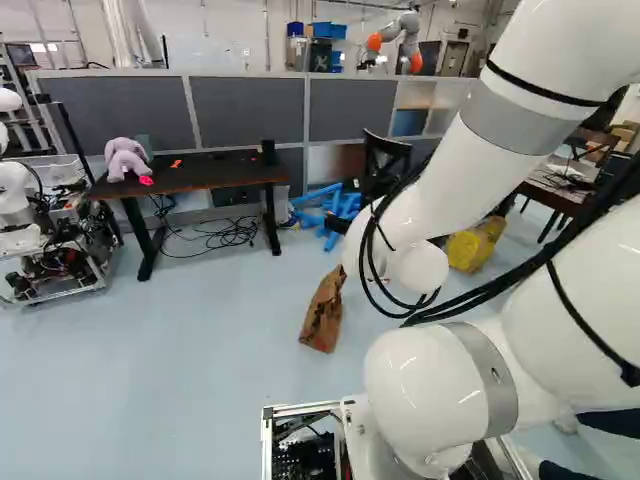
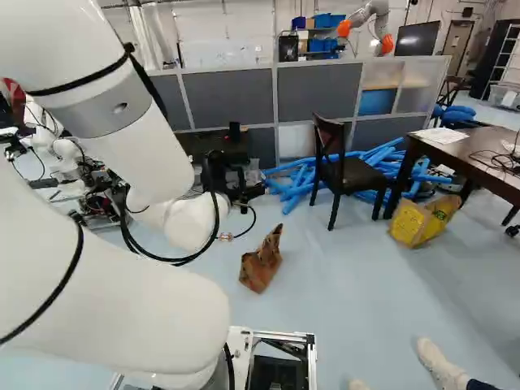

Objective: Pick up the bag on the ground and place it on the table

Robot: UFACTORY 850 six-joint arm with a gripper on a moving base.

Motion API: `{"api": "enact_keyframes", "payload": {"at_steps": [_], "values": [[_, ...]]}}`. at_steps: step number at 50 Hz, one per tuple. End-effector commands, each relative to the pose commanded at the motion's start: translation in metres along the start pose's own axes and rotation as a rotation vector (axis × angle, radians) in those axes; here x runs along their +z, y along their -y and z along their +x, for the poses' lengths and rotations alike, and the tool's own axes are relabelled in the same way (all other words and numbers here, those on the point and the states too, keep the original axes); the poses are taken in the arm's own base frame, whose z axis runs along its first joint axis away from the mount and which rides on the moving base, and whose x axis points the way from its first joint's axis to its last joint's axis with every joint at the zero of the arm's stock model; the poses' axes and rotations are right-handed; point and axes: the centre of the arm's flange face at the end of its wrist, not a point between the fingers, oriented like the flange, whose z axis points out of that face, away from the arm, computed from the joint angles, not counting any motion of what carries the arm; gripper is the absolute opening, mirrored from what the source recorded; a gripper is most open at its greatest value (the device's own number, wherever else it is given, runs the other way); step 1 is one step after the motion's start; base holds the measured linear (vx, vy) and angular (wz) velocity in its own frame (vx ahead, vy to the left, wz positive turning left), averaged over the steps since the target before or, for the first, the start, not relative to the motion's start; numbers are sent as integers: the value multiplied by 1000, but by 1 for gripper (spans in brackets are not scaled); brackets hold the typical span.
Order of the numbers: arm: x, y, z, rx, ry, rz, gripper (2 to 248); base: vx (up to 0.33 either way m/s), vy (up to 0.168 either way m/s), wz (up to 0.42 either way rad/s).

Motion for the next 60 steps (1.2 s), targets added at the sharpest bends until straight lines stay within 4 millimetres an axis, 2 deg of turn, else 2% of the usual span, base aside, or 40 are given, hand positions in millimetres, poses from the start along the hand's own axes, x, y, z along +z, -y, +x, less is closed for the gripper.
{"api": "enact_keyframes", "payload": {"at_steps": [21, 35, 60], "values": [[0, 0, 0, 0, 0, 0, 247, 231, -38, 221], [0, 0, 0, 0, 0, 0, 247, 228, 27, 204], [27, 0, 11, 0, 25, -1, 247, 13, 0, 1]]}}
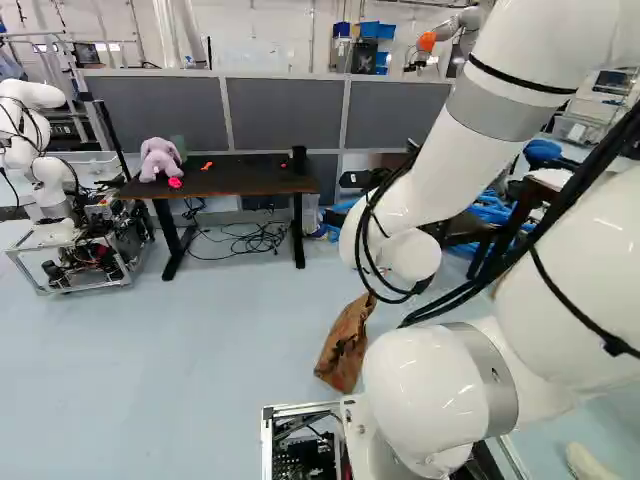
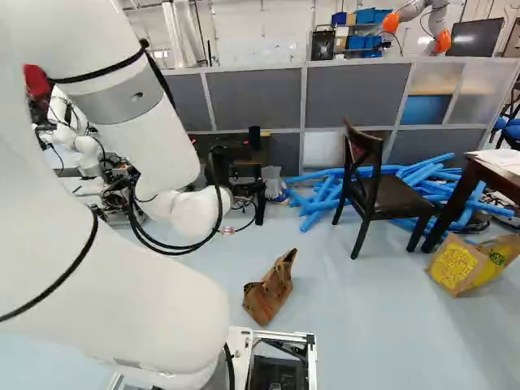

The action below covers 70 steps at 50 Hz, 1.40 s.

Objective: Pick up the bag on the ground and place it on the table

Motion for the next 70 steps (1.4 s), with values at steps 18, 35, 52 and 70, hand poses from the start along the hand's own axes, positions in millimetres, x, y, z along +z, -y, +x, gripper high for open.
{"api": "enact_keyframes", "payload": {"at_steps": [18, 35, 52, 70], "values": [[32, -6, -7, 12, 111, -22, 247, 0, 0, 0], [59, -17, -21, 42, 235, -63, 247, 0, 0, 0], [87, -24, -35, 73, 353, -97, 247, 0, 0, 0], [119, -32, -51, 108, 469, -130, 247, 0, 0, 0]]}}
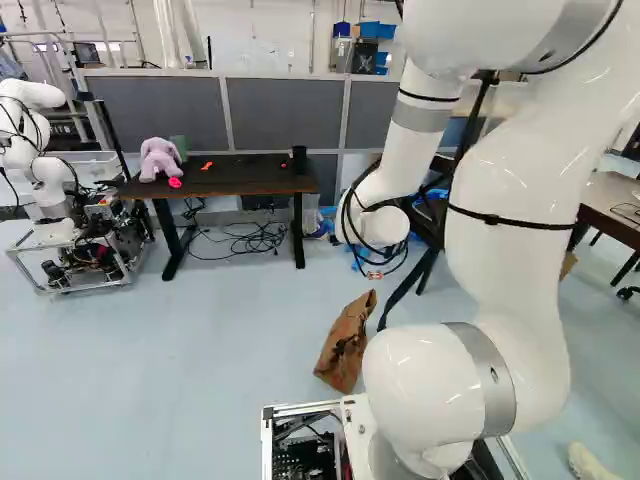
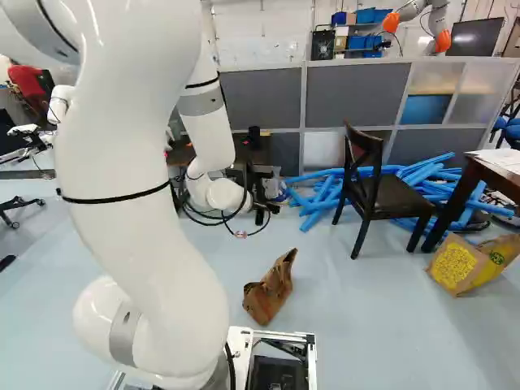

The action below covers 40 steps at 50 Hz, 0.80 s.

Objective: Pick up the bag on the ground and place it on the table

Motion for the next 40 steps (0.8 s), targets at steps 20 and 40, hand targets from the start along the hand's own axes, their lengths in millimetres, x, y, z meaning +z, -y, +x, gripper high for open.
{"api": "enact_keyframes", "payload": {"at_steps": [20, 40], "values": [[40, -7, -2, 46, 122, -34, 247, 0, 0, 0], [76, -16, -8, 99, 239, -67, 247, 0, 0, 0]]}}
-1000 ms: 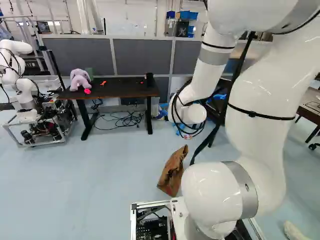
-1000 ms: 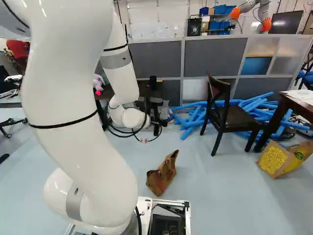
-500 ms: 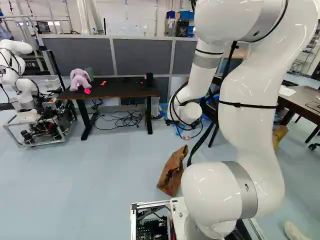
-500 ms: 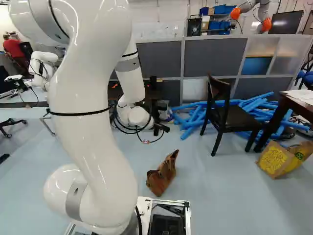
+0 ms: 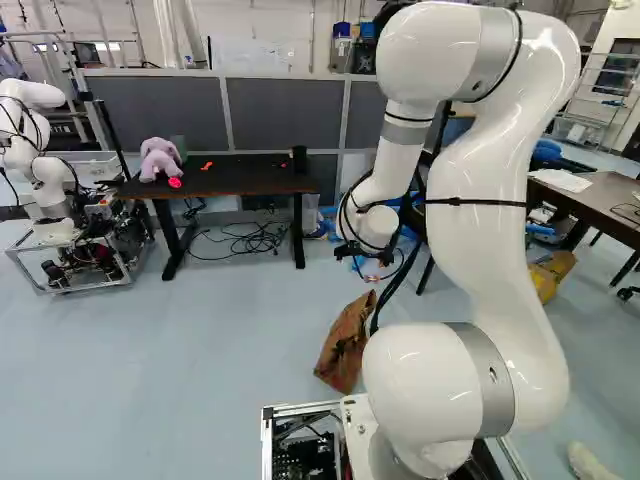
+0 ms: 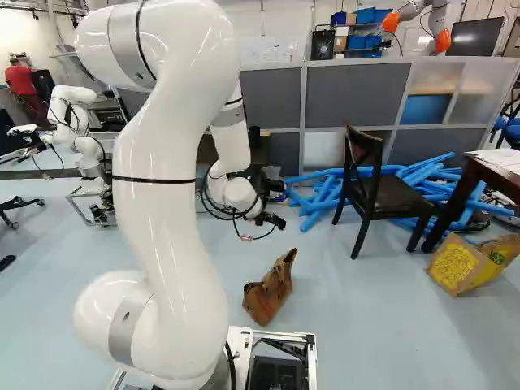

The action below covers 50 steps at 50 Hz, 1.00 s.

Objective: Pick up the bag on the ground and place it on the table

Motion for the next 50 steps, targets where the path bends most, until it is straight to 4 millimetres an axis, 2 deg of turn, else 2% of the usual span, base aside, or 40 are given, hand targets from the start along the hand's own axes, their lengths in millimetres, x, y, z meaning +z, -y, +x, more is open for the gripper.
{"api": "enact_keyframes", "payload": {"at_steps": [19, 50], "values": [[31, -7, -4, 50, 107, -26, 247, 0, 0, 0], [76, -6, -20, 109, 266, -52, 247, 0, 0, 0]]}}
